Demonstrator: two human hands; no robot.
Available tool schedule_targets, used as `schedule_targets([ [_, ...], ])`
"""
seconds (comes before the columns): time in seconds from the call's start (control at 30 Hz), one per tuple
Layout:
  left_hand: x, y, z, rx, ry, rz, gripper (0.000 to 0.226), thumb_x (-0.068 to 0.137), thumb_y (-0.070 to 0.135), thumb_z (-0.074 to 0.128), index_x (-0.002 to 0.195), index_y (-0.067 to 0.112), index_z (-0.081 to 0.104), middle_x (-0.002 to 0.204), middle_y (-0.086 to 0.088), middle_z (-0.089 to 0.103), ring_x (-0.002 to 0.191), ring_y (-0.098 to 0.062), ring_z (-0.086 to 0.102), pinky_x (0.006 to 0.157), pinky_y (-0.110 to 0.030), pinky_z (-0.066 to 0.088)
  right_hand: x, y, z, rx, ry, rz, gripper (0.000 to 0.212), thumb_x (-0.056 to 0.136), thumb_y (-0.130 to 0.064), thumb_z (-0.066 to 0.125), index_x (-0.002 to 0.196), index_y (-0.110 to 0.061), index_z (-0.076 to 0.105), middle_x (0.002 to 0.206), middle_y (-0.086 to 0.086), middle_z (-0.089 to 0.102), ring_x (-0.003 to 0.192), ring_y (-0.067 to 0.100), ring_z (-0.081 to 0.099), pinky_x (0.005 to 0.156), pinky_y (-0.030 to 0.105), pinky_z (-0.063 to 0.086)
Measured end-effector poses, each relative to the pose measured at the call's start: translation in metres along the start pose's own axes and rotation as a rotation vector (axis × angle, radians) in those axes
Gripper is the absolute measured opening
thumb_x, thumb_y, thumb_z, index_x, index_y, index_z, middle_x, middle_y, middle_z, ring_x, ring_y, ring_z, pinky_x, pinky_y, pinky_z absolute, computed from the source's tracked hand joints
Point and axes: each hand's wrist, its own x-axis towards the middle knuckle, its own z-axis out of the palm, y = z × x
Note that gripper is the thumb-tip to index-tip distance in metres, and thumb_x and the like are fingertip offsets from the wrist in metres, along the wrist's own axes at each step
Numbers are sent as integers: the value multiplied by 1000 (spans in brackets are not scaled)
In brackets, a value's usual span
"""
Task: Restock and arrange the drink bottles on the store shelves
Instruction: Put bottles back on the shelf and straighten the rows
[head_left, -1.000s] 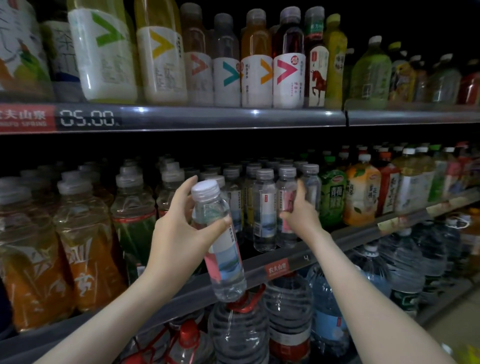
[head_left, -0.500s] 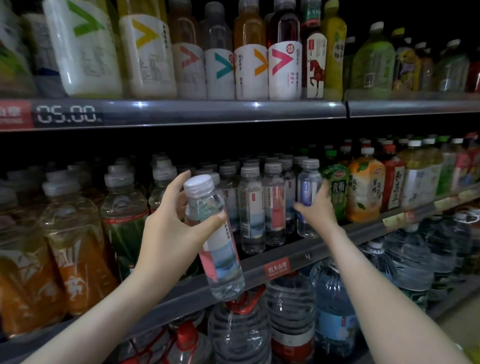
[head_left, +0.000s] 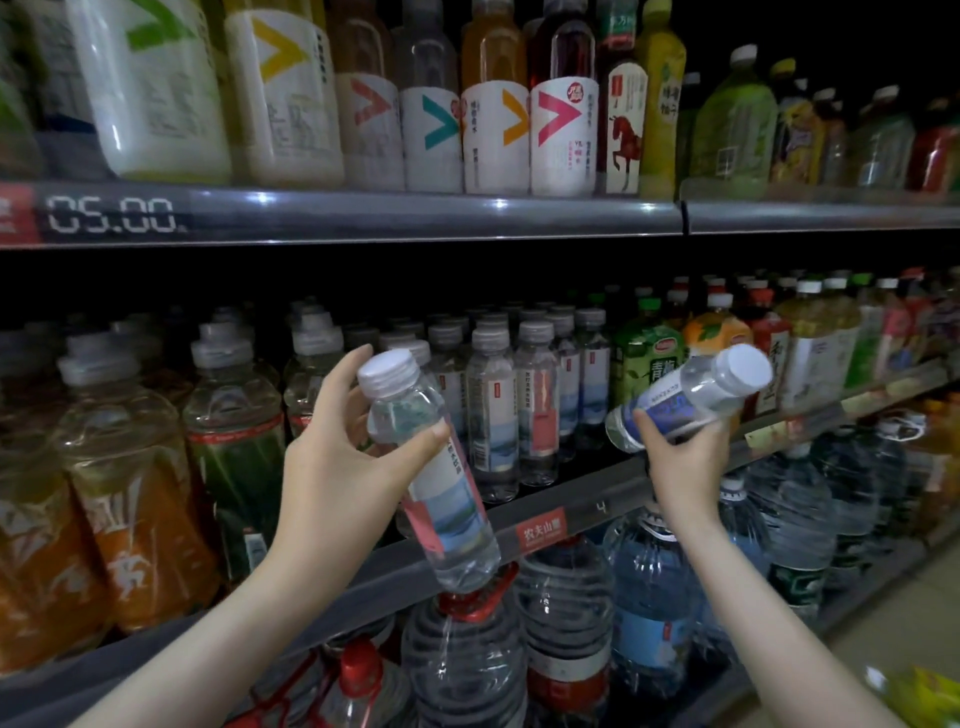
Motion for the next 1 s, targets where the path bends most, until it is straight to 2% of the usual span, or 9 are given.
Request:
schedule_targets([
  [0.03, -2, 1, 4, -9, -7, -3, 81, 73, 28, 78, 142, 34, 36, 112, 37, 46, 97, 31, 43, 70, 5, 38, -1, -10, -5, 26, -23, -9, 37, 79, -15, 77, 100, -17, 46, 97, 3, 56, 88, 6, 58, 77, 14, 42],
  [0.2, -11, 2, 8, -27, -11, -43, 81, 72, 28, 79, 141, 35, 37, 111, 38, 47, 97, 31, 44, 69, 5, 38, -6, -49, -15, -29, -201, 37, 32, 77, -21, 79, 91, -23, 51, 89, -9, 62, 83, 2, 60, 73, 22, 44],
  [0.37, -19, 1, -19, 49, 16, -74, 85, 70, 34, 78, 142, 39, 34, 108, 39, 45, 99, 23, 46, 69, 3, 40, -37, -75, 2, -130, -432, 53, 39, 76, -30, 80, 105, -19, 56, 95, -8, 64, 85, 5, 60, 67, 16, 44],
  [0.47, -21, 0, -42, 99, 47, -95, 88, 68, 37, 77, 144, 39, 33, 117, 27, 50, 115, 5, 47, 82, -10, 42, -58, -84, 22, -163, -511, 51, 43, 73, -35, 82, 100, -11, 59, 94, 4, 66, 83, 13, 62, 72, 28, 50],
  [0.57, -22, 0, -62, 115, 68, -125, 92, 63, 43, 75, 144, 39, 33, 124, 19, 52, 119, -5, 51, 93, -31, 49, -74, -90, 41, -127, -544, 55, 44, 71, -33, 83, 98, -9, 59, 94, 7, 67, 82, 12, 63, 70, 24, 50],
  [0.63, -22, 2, -72, 124, 79, -133, 92, 63, 44, 75, 144, 39, 33, 121, 20, 52, 118, -6, 52, 95, -35, 49, -77, -94, 47, -121, -530, 45, 43, 71, -32, 83, 94, -7, 58, 90, 6, 67, 76, 8, 61, 60, 12, 45],
  [0.83, -24, 3, -78, 107, 88, -124, 91, 62, 42, 76, 143, 40, 35, 117, 21, 53, 116, -5, 53, 92, -30, 47, -61, -85, 32, -161, -247, -13, 39, 76, -29, 80, 83, -8, 47, 78, 3, 54, 68, 4, 50, 54, 11, 35],
  [0.93, -24, 3, -68, 86, 70, -127, 90, 64, 41, 78, 143, 40, 35, 119, 20, 54, 117, -5, 53, 92, -32, 48, -33, -70, 21, -137, -91, 6, 37, 80, -23, 77, 94, -12, 45, 90, 4, 52, 74, 13, 50, 54, 8, 36],
  [1.0, -22, 3, -57, 68, 62, -128, 87, 68, 34, 81, 143, 39, 36, 120, 18, 55, 116, -5, 54, 90, -30, 48, -10, -59, 17, -179, -78, 35, 39, 82, -20, 75, 103, -12, 45, 101, 6, 53, 87, 19, 52, 60, 17, 35],
])
